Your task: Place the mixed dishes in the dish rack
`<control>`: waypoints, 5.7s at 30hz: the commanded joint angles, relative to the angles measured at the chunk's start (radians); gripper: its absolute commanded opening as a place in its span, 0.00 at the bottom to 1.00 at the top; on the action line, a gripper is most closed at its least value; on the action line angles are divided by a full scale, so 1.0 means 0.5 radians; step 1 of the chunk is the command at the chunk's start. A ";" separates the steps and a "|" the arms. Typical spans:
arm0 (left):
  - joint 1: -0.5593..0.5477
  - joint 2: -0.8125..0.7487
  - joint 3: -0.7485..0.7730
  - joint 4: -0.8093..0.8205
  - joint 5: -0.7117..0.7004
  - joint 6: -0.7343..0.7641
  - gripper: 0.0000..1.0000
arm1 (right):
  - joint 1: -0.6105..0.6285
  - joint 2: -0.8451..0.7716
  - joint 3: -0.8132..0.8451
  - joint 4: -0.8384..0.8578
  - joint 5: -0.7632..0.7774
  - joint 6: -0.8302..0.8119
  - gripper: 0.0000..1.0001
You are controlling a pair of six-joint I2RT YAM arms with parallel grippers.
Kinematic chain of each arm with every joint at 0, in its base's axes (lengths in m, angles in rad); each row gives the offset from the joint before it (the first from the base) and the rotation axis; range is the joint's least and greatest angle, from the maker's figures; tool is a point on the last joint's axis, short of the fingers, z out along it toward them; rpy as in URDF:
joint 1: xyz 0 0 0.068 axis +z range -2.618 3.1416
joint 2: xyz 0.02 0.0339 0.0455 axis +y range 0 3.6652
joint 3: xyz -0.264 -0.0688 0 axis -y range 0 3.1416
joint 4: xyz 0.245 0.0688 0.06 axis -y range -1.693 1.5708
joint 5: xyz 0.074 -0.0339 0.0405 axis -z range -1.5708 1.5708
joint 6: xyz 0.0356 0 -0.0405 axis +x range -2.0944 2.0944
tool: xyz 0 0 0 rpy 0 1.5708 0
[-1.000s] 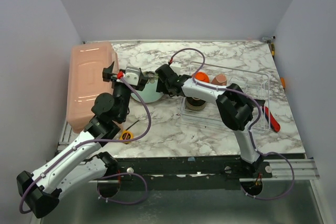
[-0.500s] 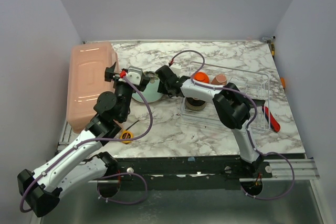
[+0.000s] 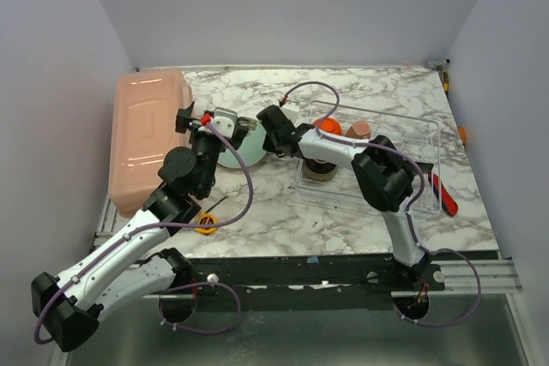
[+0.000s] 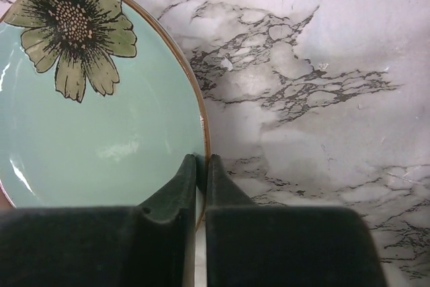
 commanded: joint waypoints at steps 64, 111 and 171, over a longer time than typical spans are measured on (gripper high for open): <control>-0.253 1.466 0.243 -0.726 -0.028 -0.016 0.14 | -0.129 -0.711 -0.414 0.057 -0.755 -0.009 0.00; -0.344 -0.152 0.270 -0.874 1.153 -0.439 0.00 | -0.152 -2.865 -0.802 -0.534 0.091 -0.935 0.81; -0.565 2.635 2.999 -1.072 3.284 -0.804 0.00 | -0.149 -3.557 -1.056 -0.465 0.329 -1.528 0.99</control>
